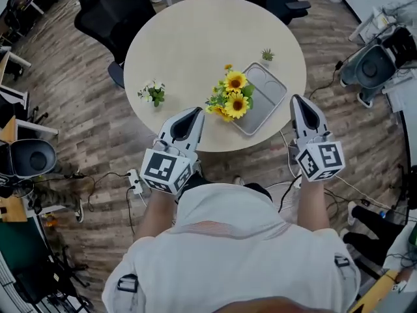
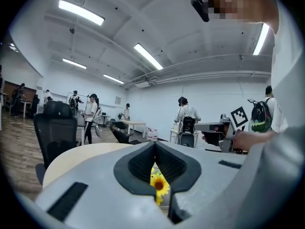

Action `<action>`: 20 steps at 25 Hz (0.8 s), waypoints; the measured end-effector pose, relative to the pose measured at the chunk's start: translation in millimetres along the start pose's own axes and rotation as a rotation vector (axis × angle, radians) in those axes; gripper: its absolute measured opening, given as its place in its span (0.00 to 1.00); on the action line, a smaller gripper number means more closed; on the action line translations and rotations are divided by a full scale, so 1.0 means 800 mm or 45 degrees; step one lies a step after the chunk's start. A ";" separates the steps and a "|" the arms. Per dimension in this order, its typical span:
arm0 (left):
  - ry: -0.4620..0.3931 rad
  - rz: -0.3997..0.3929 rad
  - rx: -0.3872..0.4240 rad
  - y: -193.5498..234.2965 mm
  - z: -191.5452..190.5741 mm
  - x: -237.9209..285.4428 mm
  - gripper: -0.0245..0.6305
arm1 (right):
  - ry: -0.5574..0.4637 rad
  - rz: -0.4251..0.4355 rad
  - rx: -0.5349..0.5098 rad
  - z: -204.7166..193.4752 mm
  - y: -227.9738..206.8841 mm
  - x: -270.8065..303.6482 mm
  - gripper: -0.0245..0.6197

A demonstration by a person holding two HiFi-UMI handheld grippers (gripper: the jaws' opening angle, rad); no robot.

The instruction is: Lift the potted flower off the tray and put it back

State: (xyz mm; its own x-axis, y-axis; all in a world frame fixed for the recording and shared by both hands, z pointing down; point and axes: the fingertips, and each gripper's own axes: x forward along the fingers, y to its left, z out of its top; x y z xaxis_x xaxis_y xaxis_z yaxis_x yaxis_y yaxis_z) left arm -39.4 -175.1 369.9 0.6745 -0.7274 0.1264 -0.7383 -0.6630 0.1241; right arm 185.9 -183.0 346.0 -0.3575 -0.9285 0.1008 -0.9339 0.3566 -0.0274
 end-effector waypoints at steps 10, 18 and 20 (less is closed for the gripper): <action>-0.018 -0.180 -0.004 0.107 0.028 0.035 0.04 | 0.032 -0.152 -0.061 0.009 0.052 0.067 0.04; -0.026 -0.137 0.006 0.088 0.038 0.052 0.04 | 0.021 -0.137 -0.038 0.011 0.013 0.061 0.04; -0.034 -0.116 0.015 0.081 0.041 0.055 0.04 | 0.024 -0.126 -0.031 0.010 0.002 0.056 0.04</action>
State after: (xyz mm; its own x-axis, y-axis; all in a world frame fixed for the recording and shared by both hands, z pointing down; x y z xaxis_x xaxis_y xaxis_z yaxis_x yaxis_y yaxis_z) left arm -57.7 -255.6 350.9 0.7384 -0.6685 0.0892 -0.6742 -0.7284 0.1220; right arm 167.9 -225.1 342.6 -0.2629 -0.9572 0.1207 -0.9640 0.2658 0.0078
